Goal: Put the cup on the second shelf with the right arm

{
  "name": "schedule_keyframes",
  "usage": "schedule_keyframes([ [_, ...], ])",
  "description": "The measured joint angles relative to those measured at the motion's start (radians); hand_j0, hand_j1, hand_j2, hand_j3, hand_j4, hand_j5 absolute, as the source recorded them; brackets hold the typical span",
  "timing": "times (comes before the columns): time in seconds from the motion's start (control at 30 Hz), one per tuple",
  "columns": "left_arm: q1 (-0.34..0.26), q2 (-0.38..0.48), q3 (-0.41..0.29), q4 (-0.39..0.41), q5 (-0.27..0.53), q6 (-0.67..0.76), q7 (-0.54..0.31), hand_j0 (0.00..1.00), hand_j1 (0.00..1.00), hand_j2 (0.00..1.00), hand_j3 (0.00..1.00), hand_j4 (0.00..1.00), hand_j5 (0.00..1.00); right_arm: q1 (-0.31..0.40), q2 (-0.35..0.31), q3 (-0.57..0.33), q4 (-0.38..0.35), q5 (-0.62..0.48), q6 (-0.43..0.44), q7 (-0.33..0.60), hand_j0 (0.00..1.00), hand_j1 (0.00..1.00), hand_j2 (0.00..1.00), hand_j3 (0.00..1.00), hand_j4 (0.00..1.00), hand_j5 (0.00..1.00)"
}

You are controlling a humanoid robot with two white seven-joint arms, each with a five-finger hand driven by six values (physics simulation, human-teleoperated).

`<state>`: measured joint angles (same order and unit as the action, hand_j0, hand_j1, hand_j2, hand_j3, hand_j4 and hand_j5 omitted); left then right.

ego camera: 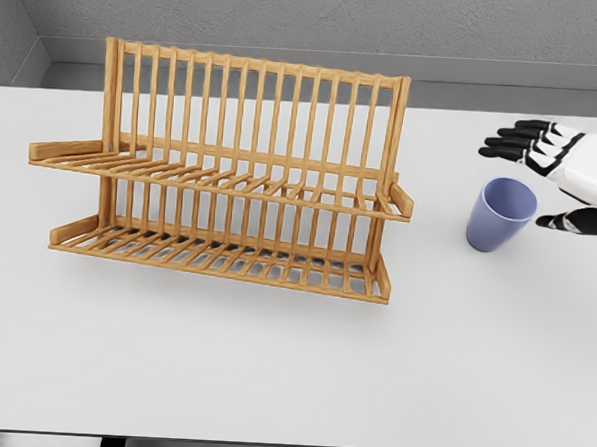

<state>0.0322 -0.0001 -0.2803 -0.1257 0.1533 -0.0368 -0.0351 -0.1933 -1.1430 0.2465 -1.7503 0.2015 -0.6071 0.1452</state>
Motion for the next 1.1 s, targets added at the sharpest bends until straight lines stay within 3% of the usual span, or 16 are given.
schedule_keyframes([
  [0.23,0.000,0.000,0.000,0.000,0.000,0.000,0.000,1.00,1.00,1.00,1.00,1.00,1.00,-0.006,-0.005,-0.008,0.022,-0.003,0.018,0.001,1.00,1.00,1.00,1.00,1.00,1.00],
  [0.33,0.000,0.000,0.000,0.000,0.000,0.000,0.000,1.00,1.00,1.00,1.00,1.00,1.00,-0.130,0.018,-0.012,0.045,-0.002,0.047,0.212,1.00,1.00,1.00,1.00,1.00,1.00],
  [0.37,0.000,0.000,0.000,0.000,0.000,0.000,0.000,1.00,1.00,1.00,1.00,1.00,1.00,-0.135,0.025,-0.012,0.047,0.000,0.051,0.284,1.00,1.00,1.00,1.00,1.00,1.00],
  [0.43,0.000,0.000,0.000,0.000,0.000,0.000,0.000,1.00,1.00,1.00,1.00,1.00,1.00,-0.176,0.040,-0.009,0.054,0.001,0.057,0.372,1.00,1.00,1.00,1.00,1.00,1.00],
  [0.5,0.000,0.000,0.000,0.000,0.000,0.000,0.000,1.00,1.00,1.00,1.00,1.00,1.00,-0.287,0.066,0.046,0.073,0.000,0.062,0.418,1.00,1.00,1.00,1.00,1.00,1.00],
  [0.63,0.000,0.000,0.000,0.000,0.000,0.000,0.000,1.00,1.00,1.00,1.00,1.00,1.00,-0.328,0.104,0.140,0.133,0.002,0.063,0.453,1.00,1.00,1.00,1.00,1.00,1.00],
  [0.77,0.000,0.000,0.000,0.000,0.000,0.000,0.000,1.00,1.00,1.00,1.00,1.00,1.00,-0.334,0.116,0.172,0.187,0.003,0.063,0.463,1.00,1.00,1.00,1.00,1.00,1.00],
  [0.93,0.000,0.000,0.000,0.000,0.000,0.000,0.000,1.00,1.00,1.00,1.00,1.00,1.00,-0.410,0.143,0.225,0.263,0.002,0.064,0.465,1.00,1.00,1.00,1.00,1.00,1.00],
  [1.1,0.000,0.000,0.000,0.000,0.000,0.000,0.000,1.00,1.00,1.00,1.00,1.00,1.00,-0.420,0.165,0.292,0.333,0.003,0.062,0.466,1.00,1.00,1.00,1.00,1.00,1.00],
])
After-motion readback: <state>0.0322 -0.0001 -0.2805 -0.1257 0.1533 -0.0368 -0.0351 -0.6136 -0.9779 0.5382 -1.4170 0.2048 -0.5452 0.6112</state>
